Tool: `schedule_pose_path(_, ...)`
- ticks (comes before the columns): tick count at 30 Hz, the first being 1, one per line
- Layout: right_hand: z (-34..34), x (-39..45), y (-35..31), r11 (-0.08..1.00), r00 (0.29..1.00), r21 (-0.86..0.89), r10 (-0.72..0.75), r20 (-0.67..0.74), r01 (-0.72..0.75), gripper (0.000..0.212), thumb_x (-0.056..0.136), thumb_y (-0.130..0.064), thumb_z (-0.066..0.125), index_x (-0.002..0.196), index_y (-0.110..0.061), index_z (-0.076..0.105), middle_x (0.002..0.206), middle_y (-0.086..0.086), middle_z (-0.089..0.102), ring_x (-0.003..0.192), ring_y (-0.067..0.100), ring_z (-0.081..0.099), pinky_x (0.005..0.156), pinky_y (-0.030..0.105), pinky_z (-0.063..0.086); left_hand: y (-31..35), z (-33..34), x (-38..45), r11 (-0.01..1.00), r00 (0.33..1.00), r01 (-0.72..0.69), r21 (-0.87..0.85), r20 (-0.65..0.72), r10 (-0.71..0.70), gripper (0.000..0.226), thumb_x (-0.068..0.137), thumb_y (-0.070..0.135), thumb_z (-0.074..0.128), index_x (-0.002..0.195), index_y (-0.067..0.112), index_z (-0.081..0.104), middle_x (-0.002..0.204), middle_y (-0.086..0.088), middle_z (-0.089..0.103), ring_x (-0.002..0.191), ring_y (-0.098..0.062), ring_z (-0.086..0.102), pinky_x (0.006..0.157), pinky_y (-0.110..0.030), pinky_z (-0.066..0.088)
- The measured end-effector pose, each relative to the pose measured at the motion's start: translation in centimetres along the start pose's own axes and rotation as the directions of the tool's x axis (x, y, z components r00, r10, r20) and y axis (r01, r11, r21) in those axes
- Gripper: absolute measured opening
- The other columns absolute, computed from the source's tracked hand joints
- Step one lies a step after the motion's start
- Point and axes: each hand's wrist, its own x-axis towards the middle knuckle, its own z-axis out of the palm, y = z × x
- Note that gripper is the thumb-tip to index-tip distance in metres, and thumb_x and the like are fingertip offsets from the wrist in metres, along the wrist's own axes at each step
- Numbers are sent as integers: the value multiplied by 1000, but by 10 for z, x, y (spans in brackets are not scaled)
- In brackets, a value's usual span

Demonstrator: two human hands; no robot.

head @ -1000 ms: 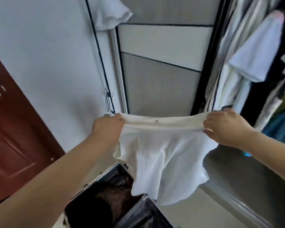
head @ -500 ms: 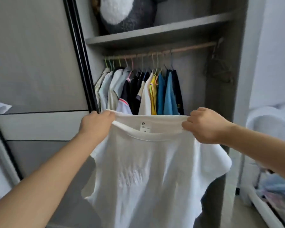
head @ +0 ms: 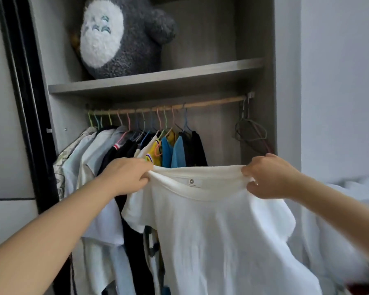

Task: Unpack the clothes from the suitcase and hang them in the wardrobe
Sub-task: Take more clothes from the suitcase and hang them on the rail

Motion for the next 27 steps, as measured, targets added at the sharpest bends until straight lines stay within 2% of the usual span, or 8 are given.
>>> schedule_pose_path(3, 13, 21, 11, 1000, 999, 10, 1, -33, -1, 17, 87, -29, 41, 82, -19, 53, 76, 1, 50, 95, 24, 57, 72, 24, 33, 6, 13, 32, 986, 997, 27, -167, -65, -39, 30, 87, 22, 45, 62, 25, 29, 69, 8, 40, 80, -21, 52, 57, -29, 31)
schedule_pose_path(5, 18, 39, 14, 998, 998, 51, 38, 52, -40, 27, 89, -27, 39, 63, -18, 39, 65, -4, 38, 90, 26, 55, 67, 23, 32, 9, 19, 51, 927, 989, 18, -374, -127, -71, 35, 86, 15, 48, 59, 23, 28, 63, 6, 39, 70, -20, 46, 58, -30, 28)
schedule_pose_path(7, 22, 59, 17, 991, 987, 114, 55, 148, -73, 33, 91, -23, 37, 58, -21, 32, 66, -4, 39, 84, 22, 48, 68, 24, 33, 10, 21, 67, 826, 980, -17, -563, -174, -99, 36, 84, 6, 50, 57, 21, 31, 61, 2, 39, 61, -17, 39, 57, -29, 26)
schedule_pose_path(10, 27, 101, 24, 977, 982, 166, 105, 156, -131, 24, 92, -22, 39, 82, -12, 59, 94, 7, 59, 94, 24, 54, 75, 29, 41, 2, 24, 94, 732, 975, -46, -679, -190, -116, 35, 82, 1, 50, 58, 21, 36, 62, 2, 41, 59, -12, 37, 56, -27, 28)
schedule_pose_path(13, 29, 140, 35, 932, 953, 208, 278, 118, -297, 31, 91, -28, 44, 111, -8, 57, 119, 12, 57, 110, 30, 53, 81, 33, 44, -3, 24, 117, 704, 973, -59, -707, -197, -116, 30, 82, 0, 49, 60, 16, 39, 63, 1, 41, 57, -10, 37, 51, -19, 30)
schedule_pose_path(19, 37, 194, 66, 756, 757, 129, 652, -50, -642, 46, 88, -24, 52, 130, -8, 41, 133, 17, 40, 125, 34, 35, 98, 43, 36, -28, 44, 146, 666, 953, -98, -740, -263, -152, 31, 82, -2, 50, 59, 15, 37, 58, 0, 37, 50, -8, 35, 42, -8, 35)
schedule_pose_path(24, 52, 218, 89, 522, 542, 211, 839, 43, -826, 54, 88, -17, 54, 136, -6, 32, 140, 19, 36, 129, 35, 35, 101, 44, 35, -59, 63, 155, 658, 943, -95, -747, -279, -182, 27, 79, -1, 52, 60, 14, 41, 60, -2, 42, 52, -9, 38, 45, -14, 32)
schedule_pose_path(27, 62, 229, 95, 448, 478, 248, 876, 70, -859, 43, 91, -6, 47, 133, -1, 40, 134, 18, 46, 122, 33, 46, 94, 41, 43, -71, 71, 162, 665, 938, -75, -743, -279, -205, 28, 80, 1, 53, 60, 16, 42, 61, -2, 44, 55, -12, 39, 52, -21, 31)
